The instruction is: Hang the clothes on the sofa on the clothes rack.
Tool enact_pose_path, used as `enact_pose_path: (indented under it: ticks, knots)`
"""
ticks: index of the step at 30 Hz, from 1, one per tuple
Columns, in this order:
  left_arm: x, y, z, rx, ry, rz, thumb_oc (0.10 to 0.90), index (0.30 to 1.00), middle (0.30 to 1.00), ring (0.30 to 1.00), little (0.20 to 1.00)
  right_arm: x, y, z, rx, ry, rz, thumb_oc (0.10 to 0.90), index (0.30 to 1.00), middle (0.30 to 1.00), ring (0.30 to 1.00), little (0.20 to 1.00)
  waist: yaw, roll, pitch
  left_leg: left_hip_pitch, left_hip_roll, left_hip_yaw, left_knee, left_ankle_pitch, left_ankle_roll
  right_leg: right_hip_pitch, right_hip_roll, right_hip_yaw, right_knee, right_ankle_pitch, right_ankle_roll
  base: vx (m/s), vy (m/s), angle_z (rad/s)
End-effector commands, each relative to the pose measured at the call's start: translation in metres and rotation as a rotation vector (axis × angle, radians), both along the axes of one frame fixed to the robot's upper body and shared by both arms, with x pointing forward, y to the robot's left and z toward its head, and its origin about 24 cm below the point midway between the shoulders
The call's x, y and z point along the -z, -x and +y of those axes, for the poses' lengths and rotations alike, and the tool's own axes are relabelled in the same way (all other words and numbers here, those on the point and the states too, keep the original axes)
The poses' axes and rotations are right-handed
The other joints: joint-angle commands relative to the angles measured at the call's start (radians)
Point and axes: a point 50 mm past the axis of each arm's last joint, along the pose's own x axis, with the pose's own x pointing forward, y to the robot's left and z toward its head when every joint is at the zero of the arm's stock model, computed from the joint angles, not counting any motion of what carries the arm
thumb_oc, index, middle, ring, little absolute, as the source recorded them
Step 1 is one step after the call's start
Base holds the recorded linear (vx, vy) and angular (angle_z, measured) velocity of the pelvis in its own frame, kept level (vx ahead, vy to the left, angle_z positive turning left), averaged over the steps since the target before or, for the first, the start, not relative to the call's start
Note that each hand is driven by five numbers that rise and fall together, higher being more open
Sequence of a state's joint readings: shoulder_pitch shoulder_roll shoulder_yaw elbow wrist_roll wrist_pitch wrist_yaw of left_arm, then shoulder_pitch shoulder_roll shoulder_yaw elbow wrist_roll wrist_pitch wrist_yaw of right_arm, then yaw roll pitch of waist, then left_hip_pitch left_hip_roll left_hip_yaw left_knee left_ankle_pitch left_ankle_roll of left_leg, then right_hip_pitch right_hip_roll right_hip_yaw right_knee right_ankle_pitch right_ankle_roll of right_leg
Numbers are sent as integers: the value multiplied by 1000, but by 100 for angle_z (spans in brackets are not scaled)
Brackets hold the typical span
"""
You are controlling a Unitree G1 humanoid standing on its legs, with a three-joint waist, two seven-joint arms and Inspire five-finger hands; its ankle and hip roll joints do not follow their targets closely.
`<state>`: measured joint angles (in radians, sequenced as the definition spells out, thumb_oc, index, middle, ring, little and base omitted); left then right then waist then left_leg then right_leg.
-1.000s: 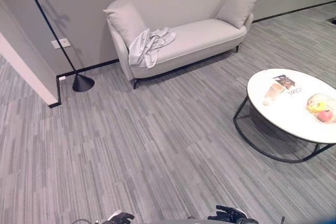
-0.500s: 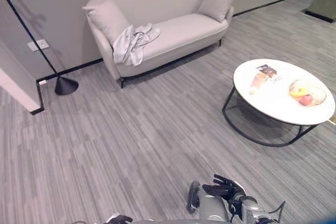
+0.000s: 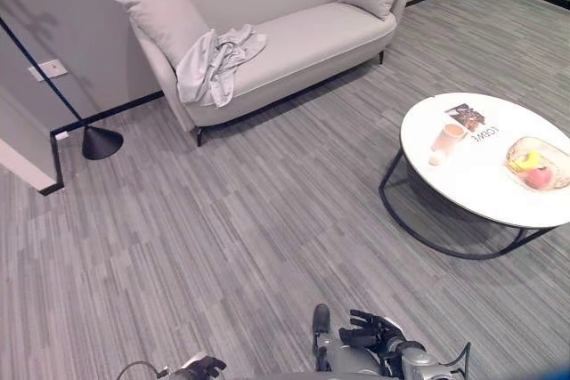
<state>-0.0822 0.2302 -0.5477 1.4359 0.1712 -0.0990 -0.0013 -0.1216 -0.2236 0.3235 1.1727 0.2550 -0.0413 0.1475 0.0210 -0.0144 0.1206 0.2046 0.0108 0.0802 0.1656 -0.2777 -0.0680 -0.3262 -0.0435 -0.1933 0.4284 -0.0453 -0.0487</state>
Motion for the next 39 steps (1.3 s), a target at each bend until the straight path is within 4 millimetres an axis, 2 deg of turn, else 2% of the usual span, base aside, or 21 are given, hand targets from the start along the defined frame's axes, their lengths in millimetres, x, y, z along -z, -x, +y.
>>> enact_pose_path:
  ticks: [1,3,4,6,7,8,12,17,19,21,23,24,27,28,29,31,32,33,34,35,39]
  knots:
    - [-13,-44,6,-50,36,-184,800,900,900,900,900,-4,28,-26,-159,127,2,800,900,900,900,900,63,-36,4,-187,220,74,430,378,76,367,73,-25,-516,41,13,131,-193,113]
    - [-13,-44,6,-50,36,-185,800,900,900,900,900,-4,28,-27,-158,127,2,800,900,900,900,900,63,-26,5,-199,233,66,455,367,71,366,85,-26,-516,39,11,89,-80,73]
    - [-18,-63,-5,-25,61,-232,800,900,900,900,900,-6,8,-33,-157,220,-11,800,900,900,900,900,109,-29,32,-321,181,46,535,265,95,385,67,-36,-516,19,18,225,86,15]
    - [-13,-55,-11,-192,107,-240,800,900,900,900,900,2,13,-35,-86,217,86,800,900,900,900,900,155,1,24,-387,7,6,239,155,101,417,24,-63,-516,-14,51,574,259,3]
    - [-6,-28,-4,-285,98,-146,800,900,900,900,900,7,21,-30,-81,198,130,800,900,900,900,900,175,17,-10,-345,-85,-45,-163,291,92,443,34,-92,-516,-32,57,695,259,6]
    - [-3,-14,-1,-315,89,-105,800,900,900,900,900,9,27,-27,-75,186,149,800,900,900,900,900,178,26,-17,-355,-110,-99,-253,321,83,462,48,-98,-516,-51,53,557,194,23]
    - [1,17,7,-366,65,-9,800,900,900,900,900,14,39,-21,-39,139,184,800,900,900,900,900,173,31,-27,-443,-143,-163,-253,319,55,518,59,-104,-516,-84,33,383,101,15]
    - [4,59,13,-446,42,100,800,900,900,900,900,19,62,-20,-93,147,265,800,900,900,900,900,217,16,-66,-397,-151,-179,-253,380,92,611,35,-91,-455,-141,44,630,188,-24]
    - [4,61,11,-409,44,114,800,900,900,900,900,22,76,-19,-107,149,307,800,900,900,900,900,237,-29,-97,-335,-190,-218,-253,379,131,604,-39,-110,-340,-66,100,740,307,-10]
    - [4,59,12,-394,44,107,800,900,900,900,900,22,78,-19,-108,147,311,800,900,900,900,900,240,-35,-103,-310,-198,-217,-253,364,143,581,-68,-116,-262,-24,121,378,214,4]
    - [3,34,7,-283,52,46,800,900,900,900,900,22,78,-23,-105,163,311,800,900,900,900,900,221,-32,-85,-200,-255,-231,-253,286,208,462,-236,-157,192,195,178,684,517,7]
    - [2,24,6,-252,49,21,800,900,900,900,900,21,72,-23,-107,172,292,800,900,900,900,900,208,-23,-73,-154,-270,-236,-253,253,226,432,-294,-158,301,248,197,728,538,7]
    - [0,9,6,-217,45,-11,800,900,900,900,900,20,66,-18,-96,166,261,800,900,900,900,900,171,-5,-62,-111,-271,-251,-253,221,248,367,-360,-180,436,194,167,306,181,45]
    - [-2,-2,5,-204,45,-38,800,900,900,900,900,19,55,-9,-124,157,219,800,900,900,900,900,148,20,-50,-83,-239,-262,-253,209,232,264,-312,-161,432,52,119,162,-15,41]
    - [-2,-2,5,-204,46,-38,800,900,900,900,900,19,55,-9,-124,157,219,800,900,900,900,900,149,21,-50,-83,-238,-262,-253,209,232,264,-312,-160,432,52,118,324,-88,55]
    - [-6,-24,2,-212,66,-123,800,900,900,900,900,17,45,-9,-106,158,177,800,900,900,900,900,118,56,-28,-60,-177,-254,-253,194,194,176,-177,-122,191,-30,107,282,-169,57]
    - [-8,-31,1,-210,69,-152,800,900,900,900,900,16,42,-11,-88,161,169,800,900,900,900,900,116,74,-26,-50,-148,-245,-253,186,175,174,-125,-118,2,-18,110,175,-120,37]
    - [-8,-31,1,-210,69,-152,800,900,900,900,900,16,42,-11,-88,161,169,800,900,900,900,900,116,76,-26,-49,-147,-244,-253,186,175,176,-123,-119,-1,-16,110,379,-155,3]
    - [-10,-41,-5,-175,84,-180,800,900,900,900,900,15,39,-15,-68,167,170,800,900,900,900,900,107,76,-29,-33,-137,-248,-253,167,155,174,-58,-30,-365,76,134,448,-137,-13]
    - [-9,-42,-8,-156,89,-185,800,900,900,900,900,15,39,-15,-59,165,174,800,900,900,900,900,105,73,-26,-19,-137,-255,-253,151,148,178,-38,38,-488,127,155,581,-157,-6]
    - [-4,-26,-19,-101,108,-119,800,900,900,900,900,16,41,-13,-54,158,183,800,900,900,900,900,114,68,-43,38,-116,-257,-253,115,128,139,-36,93,-516,162,177,605,-123,18]
